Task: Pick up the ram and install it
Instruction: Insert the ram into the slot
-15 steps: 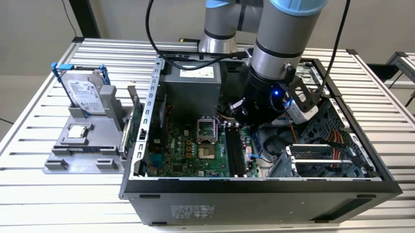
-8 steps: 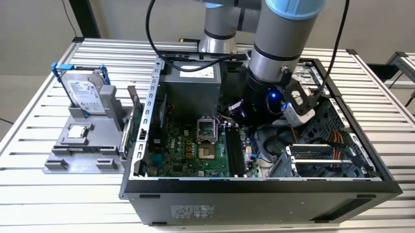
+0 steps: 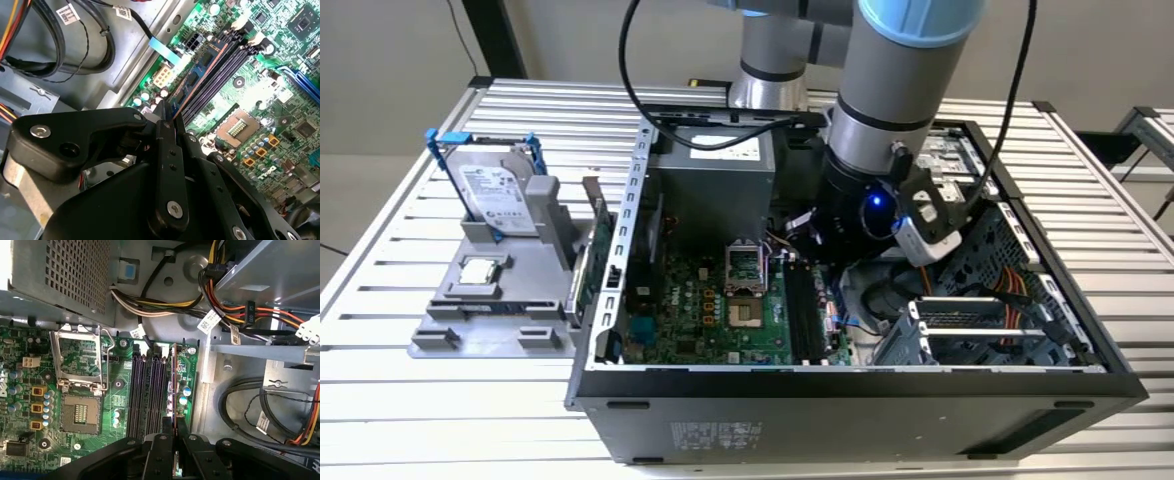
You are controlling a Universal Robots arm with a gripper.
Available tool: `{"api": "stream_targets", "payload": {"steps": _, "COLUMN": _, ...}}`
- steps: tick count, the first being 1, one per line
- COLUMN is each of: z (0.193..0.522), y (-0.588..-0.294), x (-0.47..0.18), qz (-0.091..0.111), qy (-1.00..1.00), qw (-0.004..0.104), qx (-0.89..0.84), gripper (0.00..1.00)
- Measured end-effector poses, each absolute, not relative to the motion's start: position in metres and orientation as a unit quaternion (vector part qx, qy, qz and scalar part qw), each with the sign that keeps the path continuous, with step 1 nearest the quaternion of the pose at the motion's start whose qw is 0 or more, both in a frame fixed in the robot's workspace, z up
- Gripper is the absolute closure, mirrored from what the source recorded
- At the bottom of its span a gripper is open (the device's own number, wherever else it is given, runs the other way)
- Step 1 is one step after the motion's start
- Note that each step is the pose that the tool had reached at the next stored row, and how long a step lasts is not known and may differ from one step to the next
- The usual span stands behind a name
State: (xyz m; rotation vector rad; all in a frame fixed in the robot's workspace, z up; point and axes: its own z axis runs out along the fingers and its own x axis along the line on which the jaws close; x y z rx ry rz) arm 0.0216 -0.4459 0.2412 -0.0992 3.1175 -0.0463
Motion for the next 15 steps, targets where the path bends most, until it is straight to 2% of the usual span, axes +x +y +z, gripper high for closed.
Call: {"api": "stream_targets", "payload": {"steps": 15, "z": 0.2382, "y": -0.4510, "x": 0.0185, "qz": -0.015, "qy": 1.000, "qw": 0.011, "qx": -0.001, "gripper": 1.00}}
